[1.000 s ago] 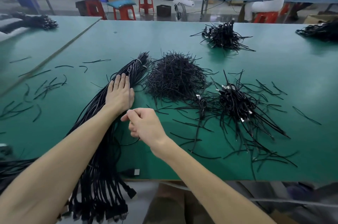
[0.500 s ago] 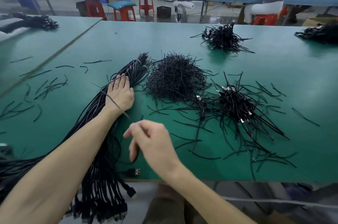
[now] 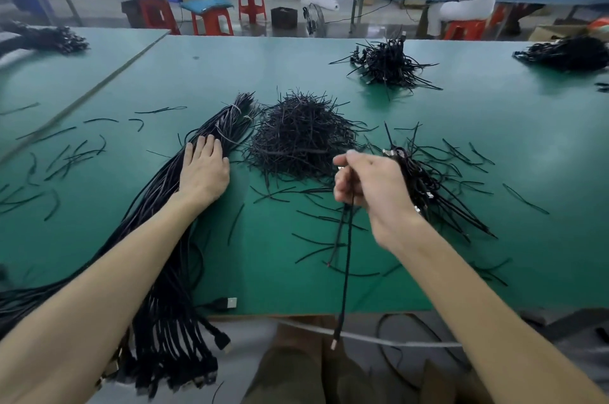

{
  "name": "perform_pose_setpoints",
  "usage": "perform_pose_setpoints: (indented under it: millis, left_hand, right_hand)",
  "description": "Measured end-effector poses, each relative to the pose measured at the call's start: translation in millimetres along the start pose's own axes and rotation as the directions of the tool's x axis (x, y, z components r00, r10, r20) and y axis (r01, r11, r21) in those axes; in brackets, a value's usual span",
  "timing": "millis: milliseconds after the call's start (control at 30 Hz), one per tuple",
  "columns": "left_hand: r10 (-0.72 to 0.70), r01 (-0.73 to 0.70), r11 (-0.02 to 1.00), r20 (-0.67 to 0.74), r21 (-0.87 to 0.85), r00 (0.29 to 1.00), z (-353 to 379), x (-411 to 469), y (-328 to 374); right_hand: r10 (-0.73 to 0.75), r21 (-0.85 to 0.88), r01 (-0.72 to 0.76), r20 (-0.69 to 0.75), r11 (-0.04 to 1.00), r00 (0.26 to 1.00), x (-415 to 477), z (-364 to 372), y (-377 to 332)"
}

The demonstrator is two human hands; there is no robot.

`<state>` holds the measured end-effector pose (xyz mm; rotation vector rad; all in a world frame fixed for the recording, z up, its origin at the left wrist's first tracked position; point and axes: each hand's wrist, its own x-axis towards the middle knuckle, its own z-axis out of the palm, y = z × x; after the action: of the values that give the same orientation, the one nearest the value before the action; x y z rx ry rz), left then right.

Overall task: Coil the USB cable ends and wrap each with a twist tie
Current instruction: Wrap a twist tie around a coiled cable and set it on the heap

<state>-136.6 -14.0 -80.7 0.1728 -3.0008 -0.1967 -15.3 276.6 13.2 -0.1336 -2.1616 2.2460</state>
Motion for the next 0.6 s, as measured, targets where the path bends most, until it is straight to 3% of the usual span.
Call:
perform_pose_setpoints:
  millis: [133,233,300,333,400,433,467,567,600]
  left_hand:
    - [0.061,-0.082,0.985,-0.136,-0.153,0.989,-17,-34,19]
    - [0.126,-0.224,0.906,-0.276,-0.359,0.953,-42,-72,43]
    - [0.121,-0.249,0.718,-0.236,-0.650,0.964,-60,-102,65]
    - [0.147,-0.198,0.553,-0.139,-0.809,0.979,-68,-117,77]
    - [0.310,0.041,0.257,0.122,-0.966,0.943,-83,-144,97]
    - [0.429,0.153,0.210,0.231,-0.966,0.873,-88,-155,102]
    - [0.559,0.189,0.236,0.292,-0.953,0.776,-92,-163,104]
    - [0.865,-0.014,0.322,0.288,-0.947,0.410,-102,-182,104]
    - [0.894,-0.050,0.313,0.276,-0.948,0.353,-104,-185,104]
  right_hand:
    - [0.104,0.038,-0.107,0.069,0.994,0.992,-12,7,11]
    - [0.148,0.185,-0.170,0.129,0.968,0.981,-19,9,5]
    - [0.163,0.278,-0.203,0.162,0.939,0.973,-23,9,-1]
    - [0.165,0.319,-0.214,0.174,0.923,0.971,-25,8,-4]
    - [0.159,0.392,-0.225,0.194,0.892,0.968,-29,4,-8]
    - [0.154,0.430,-0.228,0.201,0.874,0.968,-31,1,-9]
    - [0.150,0.469,-0.232,0.205,0.852,0.967,-32,-3,-10]
    - [0.150,0.571,-0.241,0.202,0.785,0.968,-38,-15,-10]
    - [0.158,0.592,-0.248,0.200,0.767,0.967,-40,-19,-8]
